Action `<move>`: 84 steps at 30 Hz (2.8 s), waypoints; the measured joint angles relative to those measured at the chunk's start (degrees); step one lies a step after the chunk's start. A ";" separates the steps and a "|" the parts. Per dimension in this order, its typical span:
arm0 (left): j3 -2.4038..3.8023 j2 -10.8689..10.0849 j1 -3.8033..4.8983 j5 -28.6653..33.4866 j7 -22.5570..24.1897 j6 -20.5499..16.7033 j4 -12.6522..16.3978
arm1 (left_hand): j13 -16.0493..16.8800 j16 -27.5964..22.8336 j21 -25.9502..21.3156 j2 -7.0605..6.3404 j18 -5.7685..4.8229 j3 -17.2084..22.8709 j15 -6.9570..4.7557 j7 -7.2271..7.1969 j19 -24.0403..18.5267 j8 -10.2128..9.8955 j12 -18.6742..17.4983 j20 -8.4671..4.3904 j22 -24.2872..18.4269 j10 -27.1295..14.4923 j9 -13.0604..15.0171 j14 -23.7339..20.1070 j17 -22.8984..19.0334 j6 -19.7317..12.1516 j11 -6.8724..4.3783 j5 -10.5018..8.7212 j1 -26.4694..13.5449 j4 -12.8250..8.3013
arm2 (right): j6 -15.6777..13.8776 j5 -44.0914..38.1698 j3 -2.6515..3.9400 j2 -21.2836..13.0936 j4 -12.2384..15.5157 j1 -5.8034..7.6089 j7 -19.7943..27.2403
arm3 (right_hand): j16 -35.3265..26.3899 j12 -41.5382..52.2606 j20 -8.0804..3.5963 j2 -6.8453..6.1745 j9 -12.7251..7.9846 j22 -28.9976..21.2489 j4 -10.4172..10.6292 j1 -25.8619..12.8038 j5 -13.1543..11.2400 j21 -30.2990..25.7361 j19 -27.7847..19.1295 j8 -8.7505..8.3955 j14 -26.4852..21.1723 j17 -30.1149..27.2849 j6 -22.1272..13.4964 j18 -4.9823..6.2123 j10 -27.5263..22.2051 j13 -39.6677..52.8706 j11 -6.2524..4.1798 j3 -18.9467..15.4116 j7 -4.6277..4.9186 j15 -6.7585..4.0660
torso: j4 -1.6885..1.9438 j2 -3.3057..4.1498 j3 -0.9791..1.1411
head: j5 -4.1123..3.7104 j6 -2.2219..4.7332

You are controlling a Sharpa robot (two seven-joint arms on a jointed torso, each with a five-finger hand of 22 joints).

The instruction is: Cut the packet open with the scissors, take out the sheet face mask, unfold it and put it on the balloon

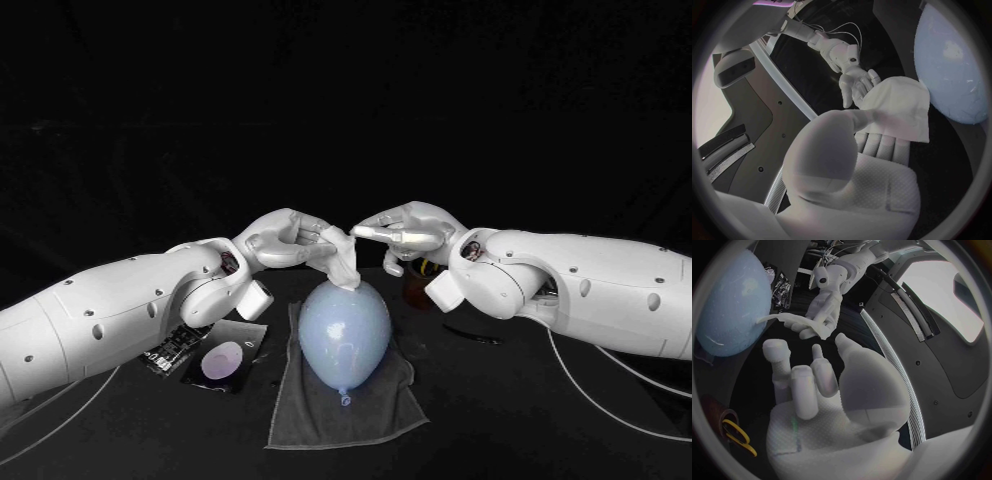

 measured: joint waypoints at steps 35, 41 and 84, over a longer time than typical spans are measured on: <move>0.00 -0.06 0.00 -3.01 -0.20 -0.71 -0.02 | 0.01 0.23 2.47 0.07 0.00 0.01 -0.29 0.63 -0.62 -0.01 0.00 -0.61 1.83 0.44 0.14 0.71 -0.51 0.63 -0.42 0.00 -0.39 -0.32 | -1.36 -8.64 0.02 -0.14 1.84 0.18 -7.70 | 1.15 4.36 -1.41 2.92 -0.28 3.08 2.86 2.23 0.00 6.88 4.94 2.46 0.12 0.00 4.42 -0.82 3.69 -0.01 -1.63 -3.50 -1.89 -0.96 | -0.04 -0.02 0.03 | 0.07 -0.49; -0.01 -0.05 0.00 -3.81 -0.33 -0.85 -0.01 | 0.01 0.23 2.47 0.00 0.00 0.01 -0.29 0.64 -0.77 -0.01 0.00 -0.46 1.83 0.44 0.14 0.71 -0.51 0.63 -0.42 0.00 -0.45 -0.31 | -2.87 -8.39 0.13 -0.34 1.94 0.28 -7.02 | 1.13 2.38 -0.91 1.38 -1.12 2.21 3.65 2.38 0.00 4.63 4.36 1.44 0.12 0.01 2.04 -0.85 2.61 -0.04 -0.99 -6.04 -1.04 -0.96 | -0.07 -0.02 0.05 | 0.06 -0.55; -0.02 0.32 0.01 -4.78 -0.56 -1.22 -0.11 | 0.01 0.23 3.08 0.00 0.00 0.01 -0.50 0.62 -1.13 -0.01 0.00 -0.50 2.17 0.64 0.21 0.91 -0.70 0.61 -0.63 -0.01 -0.45 -0.31 | -3.76 -10.64 0.22 1.05 1.76 0.70 -8.48 | 1.38 4.93 -1.72 5.48 -1.56 3.46 2.67 7.33 0.00 8.02 5.86 3.15 -0.07 0.04 5.23 -1.36 3.89 0.09 -2.04 -6.64 -2.31 -1.17 | -0.04 -0.02 0.03 | -0.21 -0.72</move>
